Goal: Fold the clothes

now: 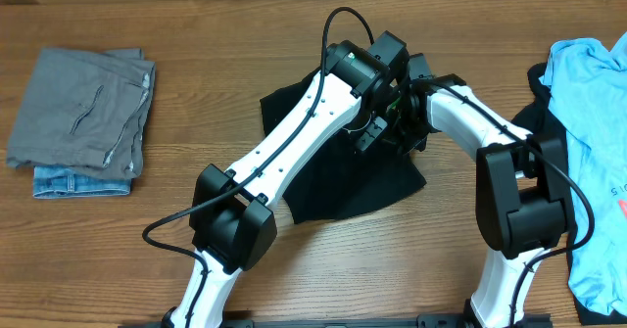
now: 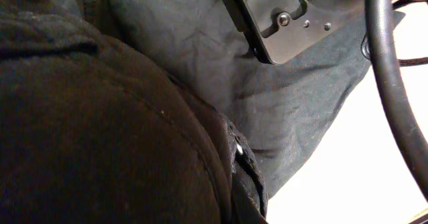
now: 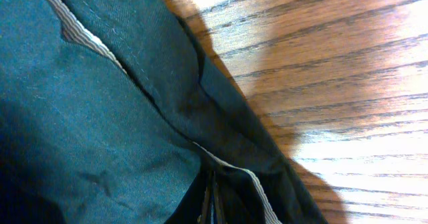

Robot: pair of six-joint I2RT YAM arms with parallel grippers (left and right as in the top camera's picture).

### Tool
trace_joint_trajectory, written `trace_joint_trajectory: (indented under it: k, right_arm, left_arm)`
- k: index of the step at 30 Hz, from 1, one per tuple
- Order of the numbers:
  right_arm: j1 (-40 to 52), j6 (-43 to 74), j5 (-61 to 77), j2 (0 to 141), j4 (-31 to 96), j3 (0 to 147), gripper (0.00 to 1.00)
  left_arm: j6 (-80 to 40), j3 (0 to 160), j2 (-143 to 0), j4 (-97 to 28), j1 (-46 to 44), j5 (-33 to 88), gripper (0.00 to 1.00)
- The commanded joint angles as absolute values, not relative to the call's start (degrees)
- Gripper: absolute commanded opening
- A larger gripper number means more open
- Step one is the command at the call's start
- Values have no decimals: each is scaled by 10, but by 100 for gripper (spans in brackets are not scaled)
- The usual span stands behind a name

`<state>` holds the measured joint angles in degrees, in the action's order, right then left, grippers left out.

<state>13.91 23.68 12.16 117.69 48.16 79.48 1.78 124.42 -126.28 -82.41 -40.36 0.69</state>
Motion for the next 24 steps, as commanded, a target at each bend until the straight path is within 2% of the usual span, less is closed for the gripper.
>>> trace_joint_trajectory:
  k: [1, 14, 17, 21, 22, 23, 24]
  right_arm:
    - [117, 220, 121, 1145, 508, 802, 4]
    - [24, 176, 125, 1108, 548, 806, 4]
    - [15, 176, 116, 1108, 548, 806, 4]
    - [3, 176, 117, 1108, 552, 806, 4]
    - [2, 175, 116, 1108, 553, 806, 4]
    - [3, 175, 116, 1108, 554, 806, 4]
    - [3, 175, 116, 1108, 554, 806, 4]
  left_arm:
    - [2, 1248, -1263, -808, -408, 26, 7]
    - [-7, 1204, -1264, -761, -408, 30, 9]
    - [-29, 1169, -1264, -722, -408, 30, 5]
    - [-58, 1158, -1264, -680, -408, 33, 4]
    - [-60, 1158, -1264, -675, -408, 36, 8]
    - [-60, 1158, -1264, -669, -408, 46, 20]
    - [-60, 1157, -1264, -666, -408, 55, 47]
